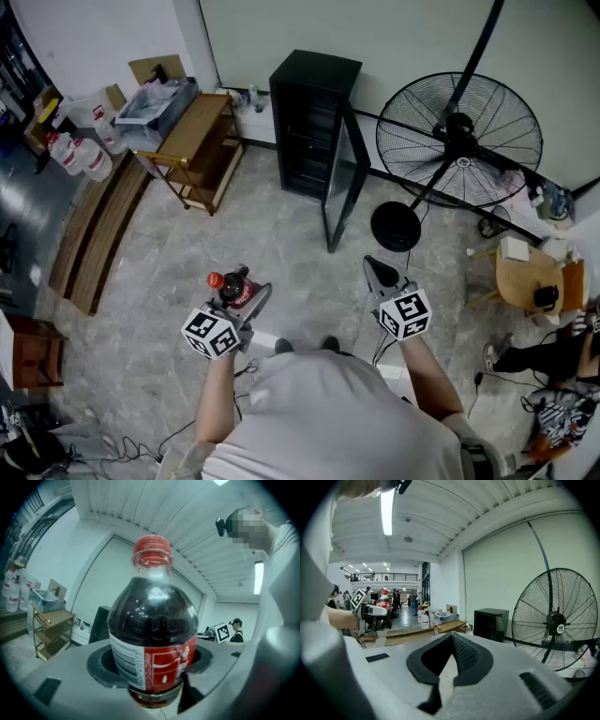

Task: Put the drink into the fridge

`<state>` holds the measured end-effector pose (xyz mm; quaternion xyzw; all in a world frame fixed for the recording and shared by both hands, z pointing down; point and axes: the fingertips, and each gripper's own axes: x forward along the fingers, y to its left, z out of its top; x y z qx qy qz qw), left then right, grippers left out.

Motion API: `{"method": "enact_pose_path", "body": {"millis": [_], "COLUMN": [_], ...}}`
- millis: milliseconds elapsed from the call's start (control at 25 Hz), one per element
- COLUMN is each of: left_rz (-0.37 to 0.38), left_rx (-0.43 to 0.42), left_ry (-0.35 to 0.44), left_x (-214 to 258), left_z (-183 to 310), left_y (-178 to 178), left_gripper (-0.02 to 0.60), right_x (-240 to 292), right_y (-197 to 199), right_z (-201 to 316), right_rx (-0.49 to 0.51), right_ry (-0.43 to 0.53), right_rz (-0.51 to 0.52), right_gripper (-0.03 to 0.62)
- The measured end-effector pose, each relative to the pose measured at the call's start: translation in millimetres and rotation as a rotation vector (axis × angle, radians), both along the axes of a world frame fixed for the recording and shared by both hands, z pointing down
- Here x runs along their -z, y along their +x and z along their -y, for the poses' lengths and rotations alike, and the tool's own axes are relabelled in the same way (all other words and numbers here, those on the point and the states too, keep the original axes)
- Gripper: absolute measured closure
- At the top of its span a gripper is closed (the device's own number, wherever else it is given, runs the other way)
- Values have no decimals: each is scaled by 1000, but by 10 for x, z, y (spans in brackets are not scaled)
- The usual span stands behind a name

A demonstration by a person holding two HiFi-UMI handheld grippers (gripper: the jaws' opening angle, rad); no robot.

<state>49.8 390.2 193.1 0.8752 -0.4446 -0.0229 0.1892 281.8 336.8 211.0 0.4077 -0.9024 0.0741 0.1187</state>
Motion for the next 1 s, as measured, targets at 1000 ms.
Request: {"method": "enact_pose_path", "body": {"millis": [1000], "left_rz": [-8], "left_rx": [-54], "left_ry": [7], "left_x": [-9], "left_z": [51], "left_y": [-551], "left_gripper": [284], "right_x": [64], "right_y": [-553], "right_z": [-74], "right_rx": [-68], "right_ry": [2], "right_rz": [-7], "right_gripper": [599]}}
